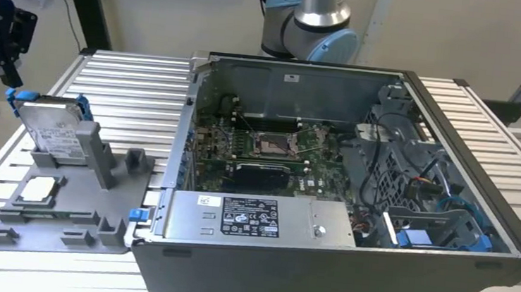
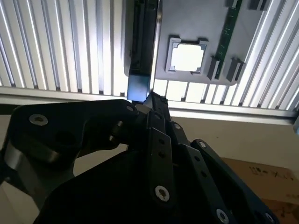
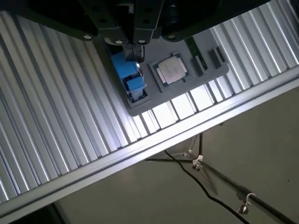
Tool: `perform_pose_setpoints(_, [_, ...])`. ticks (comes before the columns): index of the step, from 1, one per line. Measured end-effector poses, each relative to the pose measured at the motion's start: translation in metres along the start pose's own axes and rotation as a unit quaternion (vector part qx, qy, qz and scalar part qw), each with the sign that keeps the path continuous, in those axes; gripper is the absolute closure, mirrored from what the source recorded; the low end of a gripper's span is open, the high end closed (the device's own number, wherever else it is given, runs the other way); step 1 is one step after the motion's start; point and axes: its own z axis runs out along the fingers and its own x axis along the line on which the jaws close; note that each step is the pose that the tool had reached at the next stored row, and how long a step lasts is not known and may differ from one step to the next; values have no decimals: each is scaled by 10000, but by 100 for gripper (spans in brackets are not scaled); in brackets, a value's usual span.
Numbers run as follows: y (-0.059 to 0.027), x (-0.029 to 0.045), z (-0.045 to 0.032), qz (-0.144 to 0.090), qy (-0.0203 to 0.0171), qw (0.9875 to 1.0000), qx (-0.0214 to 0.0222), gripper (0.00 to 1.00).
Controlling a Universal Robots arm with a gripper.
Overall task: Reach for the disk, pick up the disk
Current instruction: 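Pick up the disk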
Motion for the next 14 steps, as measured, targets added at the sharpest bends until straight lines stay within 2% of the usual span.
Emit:
perform_pose_setpoints(3, [0,0,0,-214,14,9998,9,100])
perform_pose_setpoints(7, [0,0,0,-549,20,9985,21,100])
perform_pose_setpoints(9, [0,0,0,-724,22,9974,27,100])
perform_pose_setpoints(14, [0,0,2,-1127,22,9936,39,100])
